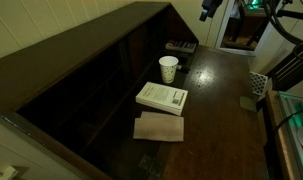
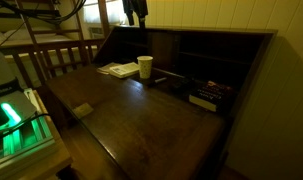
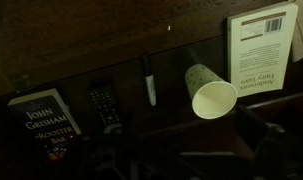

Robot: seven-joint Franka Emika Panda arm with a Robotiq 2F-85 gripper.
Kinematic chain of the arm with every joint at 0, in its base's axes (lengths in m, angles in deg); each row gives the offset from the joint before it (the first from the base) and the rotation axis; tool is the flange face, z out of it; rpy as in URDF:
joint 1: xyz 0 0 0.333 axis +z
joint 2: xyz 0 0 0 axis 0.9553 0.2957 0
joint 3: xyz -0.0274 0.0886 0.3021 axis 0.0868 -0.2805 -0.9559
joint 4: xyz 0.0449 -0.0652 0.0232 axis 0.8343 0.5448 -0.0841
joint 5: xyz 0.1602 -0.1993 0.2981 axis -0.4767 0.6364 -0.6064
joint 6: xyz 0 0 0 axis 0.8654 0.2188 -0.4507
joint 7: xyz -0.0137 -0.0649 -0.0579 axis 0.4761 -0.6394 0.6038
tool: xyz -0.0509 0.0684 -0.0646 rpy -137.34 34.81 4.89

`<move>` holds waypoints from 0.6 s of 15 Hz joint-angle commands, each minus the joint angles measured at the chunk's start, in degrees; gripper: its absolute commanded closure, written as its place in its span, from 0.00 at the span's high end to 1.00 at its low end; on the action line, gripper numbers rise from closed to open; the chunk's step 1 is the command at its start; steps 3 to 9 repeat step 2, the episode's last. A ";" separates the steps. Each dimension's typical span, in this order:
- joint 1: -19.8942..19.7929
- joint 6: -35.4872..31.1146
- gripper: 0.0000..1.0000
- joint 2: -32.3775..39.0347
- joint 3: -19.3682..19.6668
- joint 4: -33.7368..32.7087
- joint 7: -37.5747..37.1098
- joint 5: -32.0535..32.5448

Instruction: Pick the marker up from the cap and place it to the right of the cup

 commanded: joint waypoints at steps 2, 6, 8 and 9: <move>0.92 0.71 1.00 -1.11 0.56 0.07 -0.19 0.25; 0.92 0.71 1.00 -1.11 0.56 0.07 -0.19 0.25; 0.92 0.71 1.00 -1.11 0.56 0.07 -0.19 0.25; 0.92 0.71 1.00 -1.11 0.56 0.07 -0.19 0.25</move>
